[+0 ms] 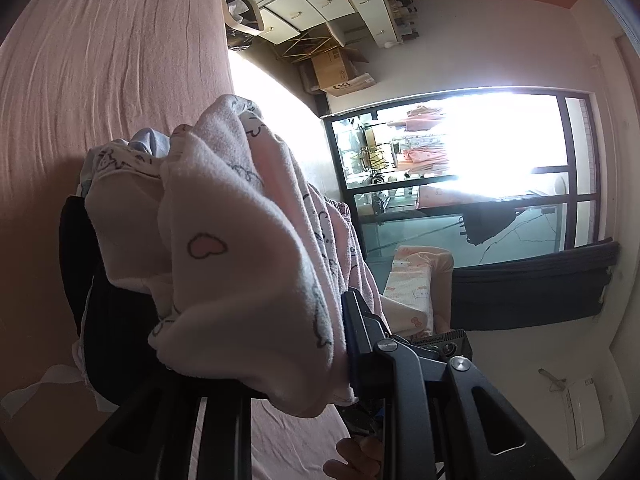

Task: Fold clothes
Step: 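Lower the pink pants bundle onto the dark clothes pile with both grippers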

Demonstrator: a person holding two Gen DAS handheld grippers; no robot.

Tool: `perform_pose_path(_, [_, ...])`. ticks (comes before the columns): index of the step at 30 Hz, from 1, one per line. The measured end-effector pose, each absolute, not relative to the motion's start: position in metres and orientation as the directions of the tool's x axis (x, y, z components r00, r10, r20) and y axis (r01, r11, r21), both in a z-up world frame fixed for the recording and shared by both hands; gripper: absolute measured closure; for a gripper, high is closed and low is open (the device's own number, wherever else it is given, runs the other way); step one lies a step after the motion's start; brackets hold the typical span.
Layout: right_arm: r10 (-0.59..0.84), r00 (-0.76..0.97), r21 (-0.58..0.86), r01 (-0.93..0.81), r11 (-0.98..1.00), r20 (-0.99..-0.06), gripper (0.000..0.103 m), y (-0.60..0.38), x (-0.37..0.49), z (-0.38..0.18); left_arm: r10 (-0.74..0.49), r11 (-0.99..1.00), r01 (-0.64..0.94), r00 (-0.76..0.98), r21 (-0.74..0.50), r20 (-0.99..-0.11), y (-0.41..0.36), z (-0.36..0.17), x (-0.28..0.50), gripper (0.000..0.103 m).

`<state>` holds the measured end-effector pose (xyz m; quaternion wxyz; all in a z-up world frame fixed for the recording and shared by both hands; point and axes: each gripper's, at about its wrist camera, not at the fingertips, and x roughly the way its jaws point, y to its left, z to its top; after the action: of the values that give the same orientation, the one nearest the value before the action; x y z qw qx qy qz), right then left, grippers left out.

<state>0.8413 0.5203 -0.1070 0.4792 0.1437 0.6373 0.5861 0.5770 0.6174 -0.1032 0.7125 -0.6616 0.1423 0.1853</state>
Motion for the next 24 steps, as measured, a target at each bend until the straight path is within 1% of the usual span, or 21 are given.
perform_pose_path(7, [0.71, -0.495, 0.852, -0.425, 0.306, -0.501, 0.083, 0.52, 0.838, -0.114, 0.044, 0.028, -0.484, 0.875, -0.875, -0.483, 0.618, -0.113, 0.576, 0.083])
perform_pose_path(13, [0.68, -0.477, 0.815, -0.473, 0.336, -0.557, 0.082, 0.52, 0.833, -0.12, 0.02, -0.003, -0.552, 0.833, -0.834, -0.552, 0.618, -0.118, 0.566, 0.081])
perform_pose_path(16, [0.67, -0.472, 0.805, -0.481, 0.349, -0.573, 0.082, 0.521, 0.829, -0.121, 0.017, -0.009, -0.569, 0.822, -0.822, -0.569, 0.618, -0.121, 0.563, 0.08])
perform_pose_path(20, [0.651, -0.458, 0.774, -0.53, 0.347, -0.606, 0.082, 0.523, 0.824, -0.119, 0.011, -0.058, -0.57, 0.821, -0.82, -0.571, 0.614, -0.127, 0.556, 0.079])
perform_pose_path(23, [0.642, -0.465, 0.776, -0.516, 0.363, -0.609, 0.082, 0.523, 0.825, -0.124, -0.001, -0.075, -0.594, 0.803, -0.801, -0.596, 0.61, -0.13, 0.551, 0.076])
perform_pose_path(24, [0.64, -0.471, 0.78, -0.504, 0.37, -0.607, 0.082, 0.523, 0.826, -0.126, -0.003, -0.078, -0.602, 0.797, -0.794, -0.604, 0.609, -0.13, 0.55, 0.073])
